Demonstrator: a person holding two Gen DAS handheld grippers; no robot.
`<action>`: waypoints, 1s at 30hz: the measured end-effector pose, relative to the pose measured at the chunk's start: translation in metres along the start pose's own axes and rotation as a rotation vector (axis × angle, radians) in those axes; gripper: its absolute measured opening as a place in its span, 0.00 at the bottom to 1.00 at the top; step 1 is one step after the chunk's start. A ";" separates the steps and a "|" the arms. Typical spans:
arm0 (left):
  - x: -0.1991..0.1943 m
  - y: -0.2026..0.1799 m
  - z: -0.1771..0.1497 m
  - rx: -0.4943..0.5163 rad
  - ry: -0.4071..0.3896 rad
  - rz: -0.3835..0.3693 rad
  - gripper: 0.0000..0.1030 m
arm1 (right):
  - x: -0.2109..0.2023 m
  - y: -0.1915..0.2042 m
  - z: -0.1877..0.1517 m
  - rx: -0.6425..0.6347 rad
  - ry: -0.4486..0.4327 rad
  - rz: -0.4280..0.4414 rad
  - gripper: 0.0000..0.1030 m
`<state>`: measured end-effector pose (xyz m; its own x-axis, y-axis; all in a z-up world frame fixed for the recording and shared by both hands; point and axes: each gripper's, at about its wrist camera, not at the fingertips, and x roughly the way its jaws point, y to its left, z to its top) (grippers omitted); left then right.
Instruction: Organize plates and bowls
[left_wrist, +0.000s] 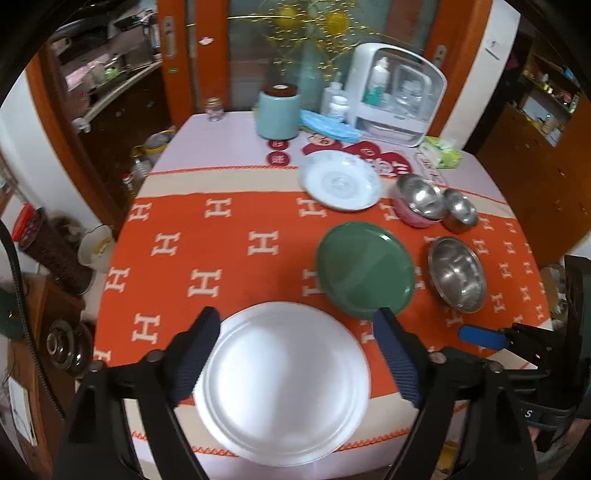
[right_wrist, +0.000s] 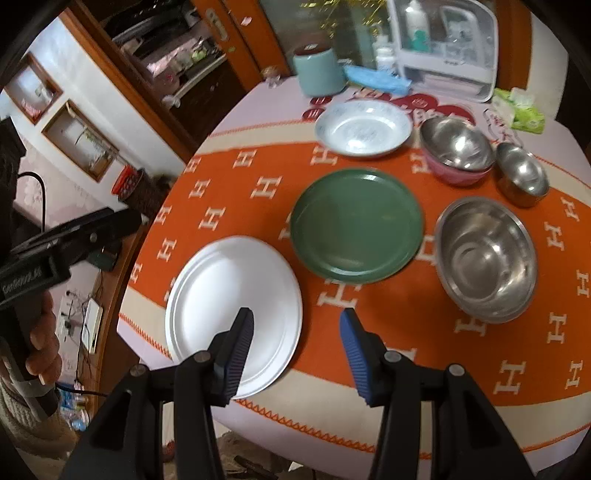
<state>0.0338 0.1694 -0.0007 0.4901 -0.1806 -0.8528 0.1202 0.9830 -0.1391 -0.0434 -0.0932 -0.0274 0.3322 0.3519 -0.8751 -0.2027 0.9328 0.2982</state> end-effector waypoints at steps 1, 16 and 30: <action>0.000 -0.003 0.005 0.008 -0.002 -0.009 0.82 | -0.003 -0.003 0.002 0.010 -0.010 -0.003 0.47; 0.078 -0.028 0.064 0.130 0.059 -0.029 0.82 | 0.019 -0.069 0.025 0.263 -0.025 -0.009 0.48; 0.229 -0.048 0.084 0.297 0.317 -0.124 0.79 | 0.102 -0.106 0.008 0.481 0.039 0.011 0.47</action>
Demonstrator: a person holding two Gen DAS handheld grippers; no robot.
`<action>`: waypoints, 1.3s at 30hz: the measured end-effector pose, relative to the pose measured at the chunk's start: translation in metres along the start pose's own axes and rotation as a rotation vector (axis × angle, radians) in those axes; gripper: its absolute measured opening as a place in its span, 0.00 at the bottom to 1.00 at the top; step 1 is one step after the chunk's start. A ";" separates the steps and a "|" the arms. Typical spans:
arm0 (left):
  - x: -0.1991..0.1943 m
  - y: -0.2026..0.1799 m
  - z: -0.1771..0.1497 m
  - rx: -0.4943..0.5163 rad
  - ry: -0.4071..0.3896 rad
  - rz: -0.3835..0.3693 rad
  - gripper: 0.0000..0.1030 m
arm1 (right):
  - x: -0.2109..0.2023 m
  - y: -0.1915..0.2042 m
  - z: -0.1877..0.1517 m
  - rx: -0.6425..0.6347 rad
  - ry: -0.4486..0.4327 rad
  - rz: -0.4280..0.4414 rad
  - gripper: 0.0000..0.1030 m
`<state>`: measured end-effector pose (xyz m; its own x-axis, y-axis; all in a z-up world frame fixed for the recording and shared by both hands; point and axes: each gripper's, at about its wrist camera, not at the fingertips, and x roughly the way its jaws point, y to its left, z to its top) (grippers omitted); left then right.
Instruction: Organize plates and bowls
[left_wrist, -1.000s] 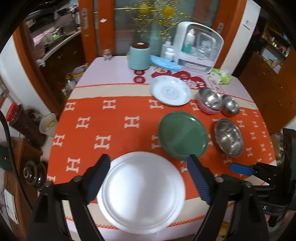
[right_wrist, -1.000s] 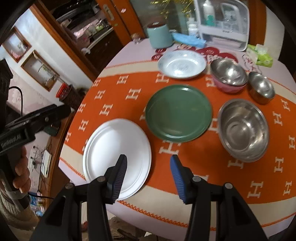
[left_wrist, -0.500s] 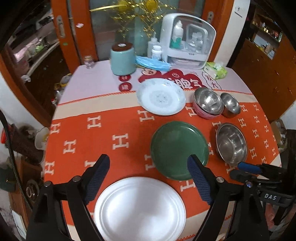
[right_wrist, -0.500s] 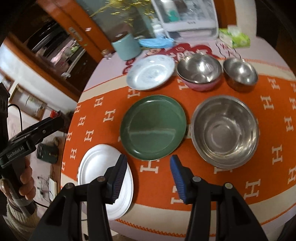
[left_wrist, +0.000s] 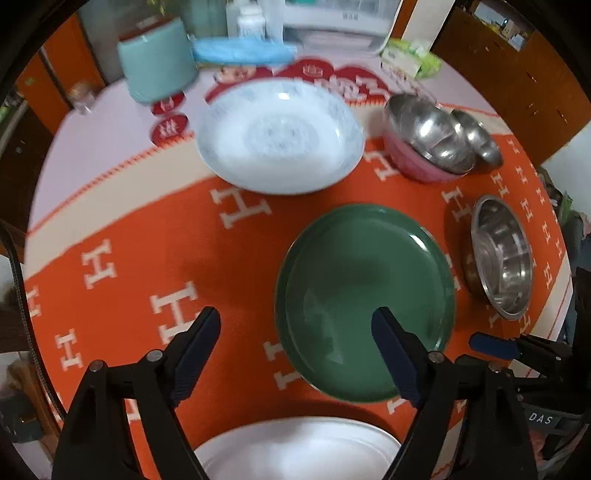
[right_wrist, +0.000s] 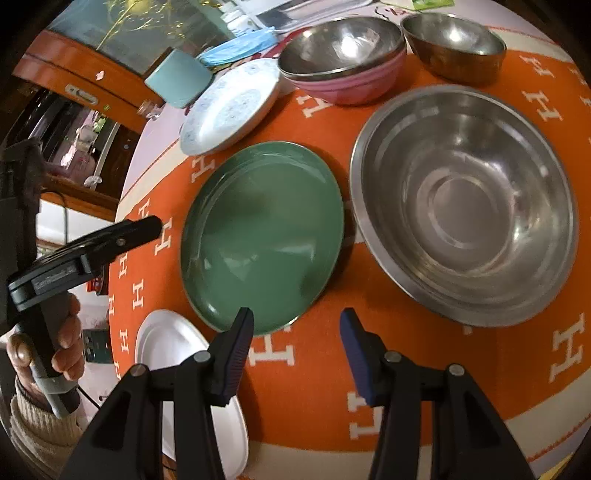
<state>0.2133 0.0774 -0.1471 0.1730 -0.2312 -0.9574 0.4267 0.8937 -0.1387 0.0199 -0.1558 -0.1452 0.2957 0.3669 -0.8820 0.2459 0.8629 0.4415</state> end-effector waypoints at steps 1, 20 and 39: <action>0.006 0.002 0.002 -0.001 0.012 -0.011 0.79 | 0.002 -0.001 0.001 0.008 -0.002 -0.002 0.47; 0.055 0.029 0.025 -0.022 0.133 -0.147 0.57 | 0.026 -0.013 0.018 0.115 -0.044 -0.002 0.42; 0.074 0.016 0.032 0.022 0.220 -0.122 0.20 | 0.032 -0.019 0.025 0.156 -0.040 -0.029 0.10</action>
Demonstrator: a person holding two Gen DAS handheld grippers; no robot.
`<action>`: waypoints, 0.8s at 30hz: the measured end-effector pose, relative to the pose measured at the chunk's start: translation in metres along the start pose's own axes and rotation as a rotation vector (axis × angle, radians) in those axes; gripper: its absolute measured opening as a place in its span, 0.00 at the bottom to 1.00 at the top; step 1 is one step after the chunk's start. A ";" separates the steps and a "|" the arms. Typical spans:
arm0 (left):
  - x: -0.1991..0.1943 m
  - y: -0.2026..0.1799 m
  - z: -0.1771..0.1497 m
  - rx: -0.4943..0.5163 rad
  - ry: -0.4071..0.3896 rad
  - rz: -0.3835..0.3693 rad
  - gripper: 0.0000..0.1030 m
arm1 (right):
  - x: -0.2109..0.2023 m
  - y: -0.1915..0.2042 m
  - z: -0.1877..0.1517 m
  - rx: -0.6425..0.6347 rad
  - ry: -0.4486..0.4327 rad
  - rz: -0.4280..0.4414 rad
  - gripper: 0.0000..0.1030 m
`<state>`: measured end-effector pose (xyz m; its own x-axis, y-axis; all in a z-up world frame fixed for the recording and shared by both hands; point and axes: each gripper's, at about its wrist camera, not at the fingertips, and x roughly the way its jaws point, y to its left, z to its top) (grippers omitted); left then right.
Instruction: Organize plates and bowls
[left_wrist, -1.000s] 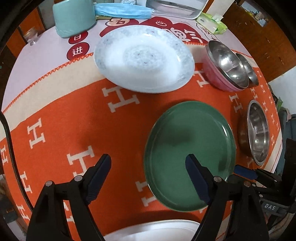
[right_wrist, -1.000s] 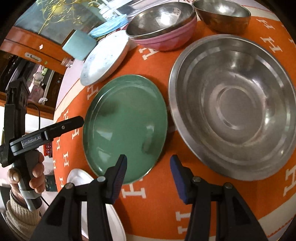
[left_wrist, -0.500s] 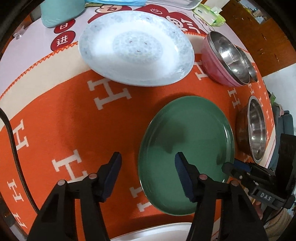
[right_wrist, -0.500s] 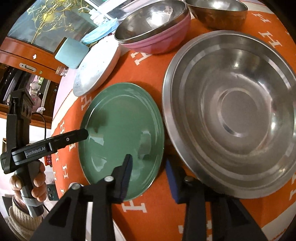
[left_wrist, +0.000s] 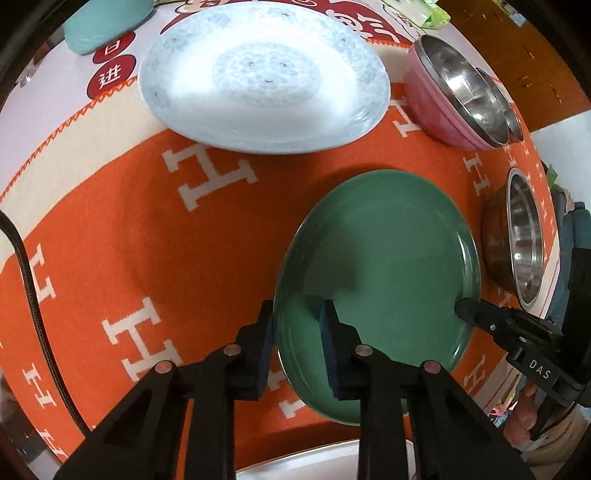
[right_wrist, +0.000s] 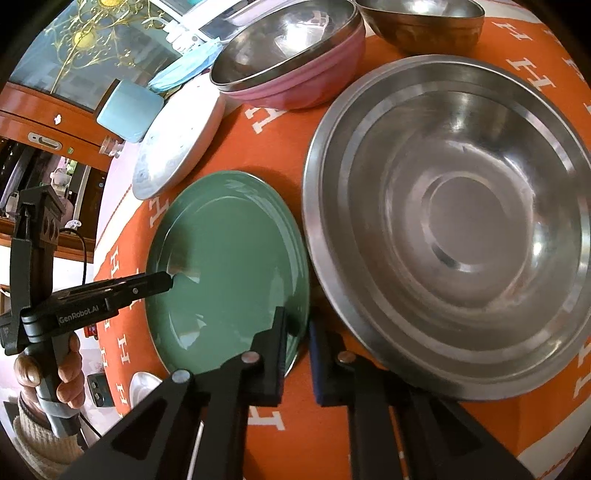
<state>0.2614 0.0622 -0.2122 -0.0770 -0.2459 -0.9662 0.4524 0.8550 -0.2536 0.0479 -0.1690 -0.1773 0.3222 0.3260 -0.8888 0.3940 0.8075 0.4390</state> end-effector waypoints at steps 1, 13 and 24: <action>0.000 0.002 0.000 -0.012 0.004 -0.008 0.19 | 0.000 -0.001 0.000 0.000 0.001 0.000 0.10; -0.028 0.010 -0.022 -0.065 -0.048 -0.002 0.10 | -0.021 0.011 0.001 -0.058 -0.002 0.018 0.08; -0.069 0.021 -0.086 -0.175 -0.110 0.000 0.09 | -0.042 0.032 -0.019 -0.152 0.040 0.053 0.08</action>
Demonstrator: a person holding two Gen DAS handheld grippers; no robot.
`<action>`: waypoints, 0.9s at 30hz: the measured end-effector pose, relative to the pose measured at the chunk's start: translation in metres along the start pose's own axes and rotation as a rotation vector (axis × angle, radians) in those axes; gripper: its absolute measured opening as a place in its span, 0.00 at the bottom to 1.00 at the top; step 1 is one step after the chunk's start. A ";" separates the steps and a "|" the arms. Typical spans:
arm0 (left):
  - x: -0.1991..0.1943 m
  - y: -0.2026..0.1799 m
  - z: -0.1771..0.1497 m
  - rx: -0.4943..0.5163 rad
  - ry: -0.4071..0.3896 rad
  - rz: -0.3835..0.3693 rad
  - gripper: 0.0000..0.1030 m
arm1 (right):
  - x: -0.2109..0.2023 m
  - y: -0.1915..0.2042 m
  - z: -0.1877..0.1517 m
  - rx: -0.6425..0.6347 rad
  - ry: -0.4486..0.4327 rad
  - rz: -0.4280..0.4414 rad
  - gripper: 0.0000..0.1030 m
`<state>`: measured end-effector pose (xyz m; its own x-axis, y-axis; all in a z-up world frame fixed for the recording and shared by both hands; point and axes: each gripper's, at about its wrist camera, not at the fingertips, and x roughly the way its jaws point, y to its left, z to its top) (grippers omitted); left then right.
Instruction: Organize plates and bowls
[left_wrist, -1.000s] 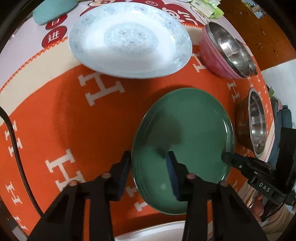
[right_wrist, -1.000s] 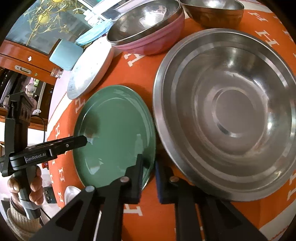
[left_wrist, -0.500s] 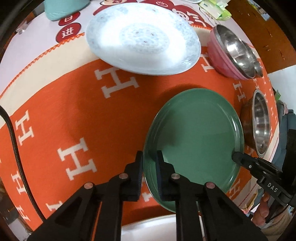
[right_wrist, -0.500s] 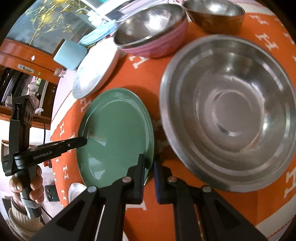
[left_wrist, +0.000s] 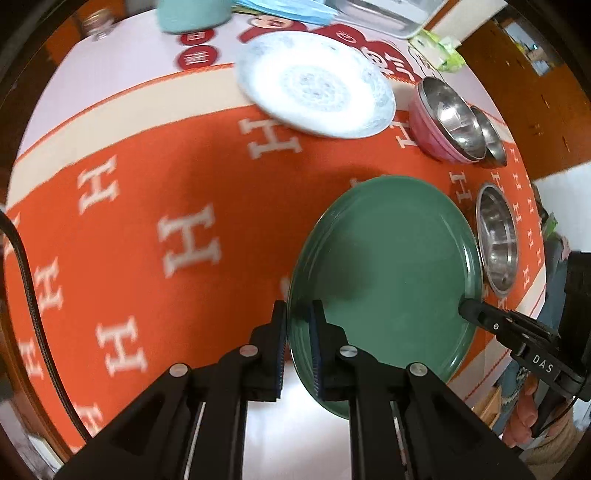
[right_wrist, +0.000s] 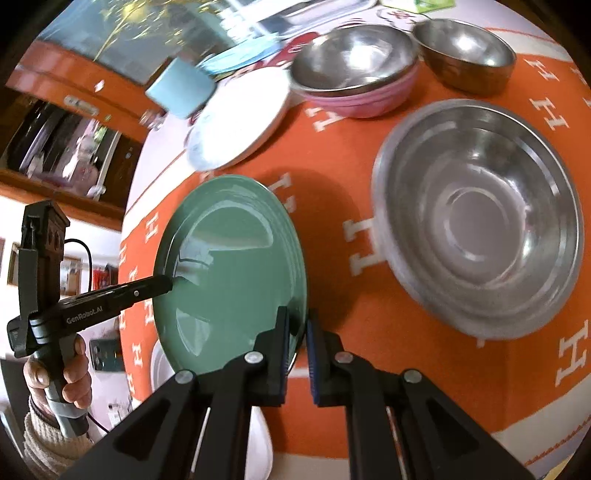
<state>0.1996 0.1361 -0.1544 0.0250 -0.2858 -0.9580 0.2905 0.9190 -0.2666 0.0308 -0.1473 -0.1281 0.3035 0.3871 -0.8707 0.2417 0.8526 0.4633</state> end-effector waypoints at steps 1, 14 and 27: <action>-0.007 0.002 -0.011 -0.014 -0.006 0.006 0.09 | -0.002 0.006 -0.004 -0.021 0.009 0.004 0.08; -0.038 0.059 -0.166 -0.315 -0.018 0.027 0.09 | 0.018 0.073 -0.058 -0.299 0.172 0.053 0.07; -0.012 0.086 -0.230 -0.452 -0.032 0.056 0.10 | 0.068 0.087 -0.085 -0.383 0.291 -0.001 0.09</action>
<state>0.0045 0.2810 -0.1898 0.0605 -0.2337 -0.9704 -0.1588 0.9576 -0.2405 -0.0052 -0.0166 -0.1610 0.0200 0.4216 -0.9066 -0.1317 0.9000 0.4156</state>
